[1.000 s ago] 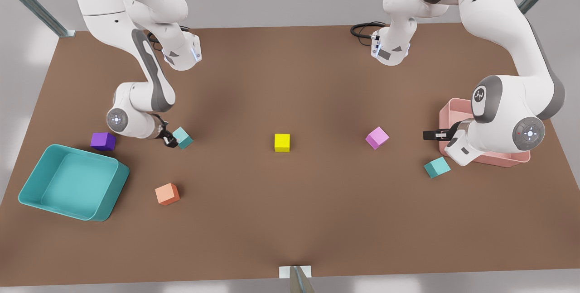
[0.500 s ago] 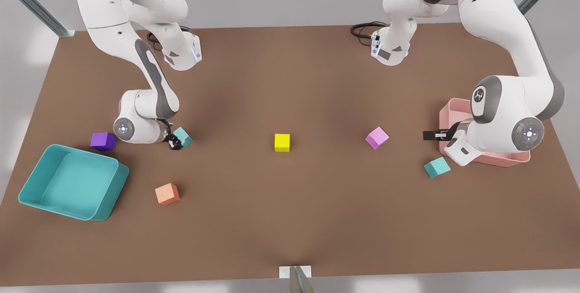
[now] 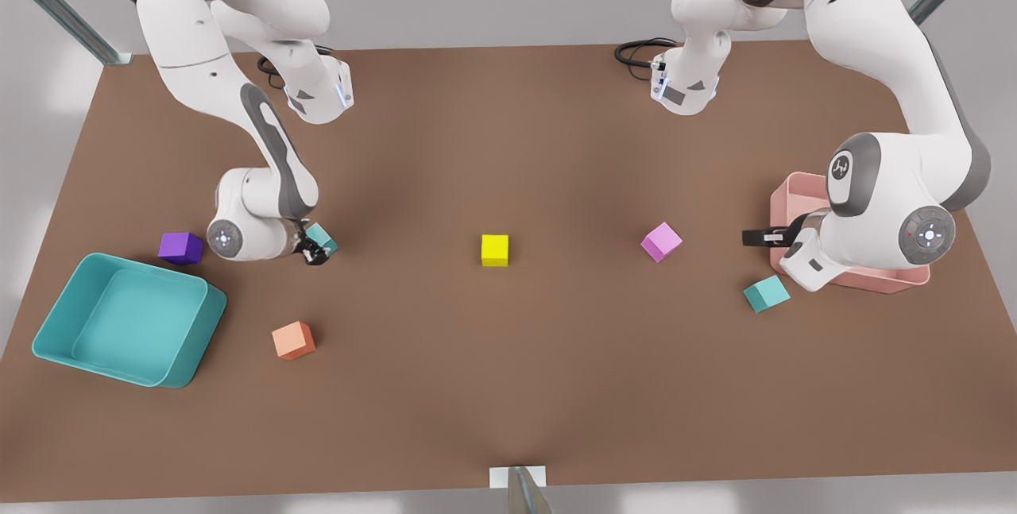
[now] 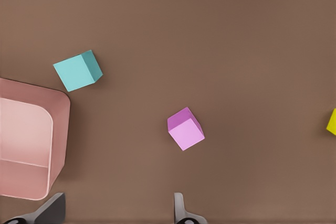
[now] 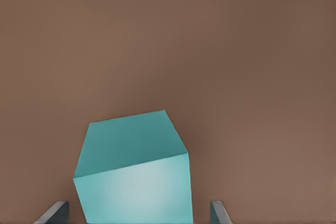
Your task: Stack the two blue cubes on top of each other
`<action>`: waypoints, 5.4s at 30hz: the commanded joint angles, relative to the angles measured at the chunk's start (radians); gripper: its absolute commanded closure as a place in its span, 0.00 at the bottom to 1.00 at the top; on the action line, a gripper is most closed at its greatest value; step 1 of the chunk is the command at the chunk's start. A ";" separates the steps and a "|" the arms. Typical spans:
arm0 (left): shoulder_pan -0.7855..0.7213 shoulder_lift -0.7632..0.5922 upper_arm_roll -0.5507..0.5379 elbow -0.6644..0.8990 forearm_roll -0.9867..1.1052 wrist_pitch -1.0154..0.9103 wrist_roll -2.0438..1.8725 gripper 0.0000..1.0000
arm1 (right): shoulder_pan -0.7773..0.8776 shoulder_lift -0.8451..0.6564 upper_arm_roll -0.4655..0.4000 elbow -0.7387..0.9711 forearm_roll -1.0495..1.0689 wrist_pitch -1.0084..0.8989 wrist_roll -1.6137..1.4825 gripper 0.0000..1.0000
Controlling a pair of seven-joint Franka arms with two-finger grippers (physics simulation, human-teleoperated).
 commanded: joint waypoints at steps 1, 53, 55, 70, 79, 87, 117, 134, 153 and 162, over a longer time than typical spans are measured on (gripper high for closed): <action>0.000 -0.001 -0.001 0.000 0.001 0.001 0.000 0.00 | -0.001 0.013 0.000 0.006 0.001 -0.011 -0.071 0.00; 0.182 0.184 0.008 -0.160 0.003 0.606 -0.002 0.00 | 0.679 0.747 -0.018 1.160 0.504 0.398 0.446 0.42; 0.188 0.218 0.010 -0.160 0.004 0.628 -0.004 0.00 | 0.688 0.764 -0.018 1.162 0.506 0.430 0.446 0.42; 0.185 0.243 0.046 -0.273 0.004 0.633 -0.004 0.00 | 0.582 0.475 -0.066 1.068 0.512 -0.014 0.446 0.00; 0.155 0.240 0.045 -0.318 -0.002 0.675 -0.008 0.00 | 0.207 0.037 -0.206 1.086 -0.177 -0.898 -0.454 0.00; 0.162 0.261 0.046 -0.329 0.000 0.685 -0.008 0.00 | 0.105 -0.181 -0.101 0.888 -0.215 -0.857 -0.733 0.00; -0.304 0.394 -0.332 0.102 0.081 0.493 -0.850 0.35 | 0.141 -0.183 -0.109 0.996 -0.199 -0.981 -0.742 0.00; -0.315 0.574 -0.299 0.308 0.105 0.548 -0.852 0.35 | 0.139 -0.181 -0.109 1.002 -0.199 -0.982 -0.746 0.00; -0.309 0.559 -0.308 0.305 0.096 0.441 -0.856 0.00 | 0.139 -0.181 -0.109 1.002 -0.199 -0.981 -0.746 0.00; 0.041 0.167 -0.319 0.300 0.082 -0.148 -0.344 0.00 | 0.139 -0.181 -0.109 1.002 -0.200 -0.979 -0.746 0.00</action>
